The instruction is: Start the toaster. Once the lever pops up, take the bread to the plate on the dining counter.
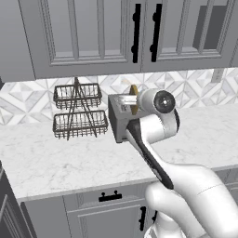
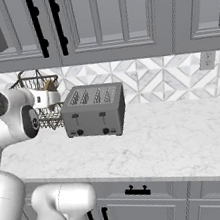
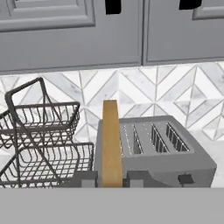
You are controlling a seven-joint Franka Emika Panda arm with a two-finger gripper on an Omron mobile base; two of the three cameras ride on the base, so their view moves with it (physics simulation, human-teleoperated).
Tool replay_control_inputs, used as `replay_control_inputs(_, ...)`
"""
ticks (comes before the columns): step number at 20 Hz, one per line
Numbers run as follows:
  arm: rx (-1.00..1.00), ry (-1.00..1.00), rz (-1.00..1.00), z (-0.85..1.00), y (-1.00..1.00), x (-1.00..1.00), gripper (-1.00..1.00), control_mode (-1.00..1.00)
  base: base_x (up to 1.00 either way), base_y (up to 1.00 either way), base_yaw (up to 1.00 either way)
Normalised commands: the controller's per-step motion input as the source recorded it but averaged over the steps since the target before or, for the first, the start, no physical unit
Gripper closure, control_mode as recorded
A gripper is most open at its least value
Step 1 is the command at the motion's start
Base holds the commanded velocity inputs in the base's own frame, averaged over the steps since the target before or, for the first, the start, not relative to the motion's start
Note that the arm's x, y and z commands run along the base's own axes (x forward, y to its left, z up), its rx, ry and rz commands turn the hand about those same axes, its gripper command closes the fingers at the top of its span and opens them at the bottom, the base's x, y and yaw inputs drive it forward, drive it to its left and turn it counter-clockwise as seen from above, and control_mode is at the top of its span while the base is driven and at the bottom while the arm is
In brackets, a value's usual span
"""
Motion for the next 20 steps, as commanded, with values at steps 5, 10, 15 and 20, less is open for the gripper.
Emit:
replay_control_inputs(5,0.04,0.25,0.0,0.42,-0.03,-0.84,1.0,-1.0,0.0,0.0,0.0)
replay_control_inputs(10,0.01,0.21,0.0,0.1,-0.04,-0.75,1.0,-1.0,0.0,0.0,0.0)
replay_control_inputs(15,0.0,0.04,0.0,0.0,0.0,-0.49,1.0,-1.0,0.0,0.0,0.0)
replay_control_inputs(20,0.0,0.04,0.0,-0.01,0.0,-0.29,1.0,-1.0,0.0,0.0,0.0)
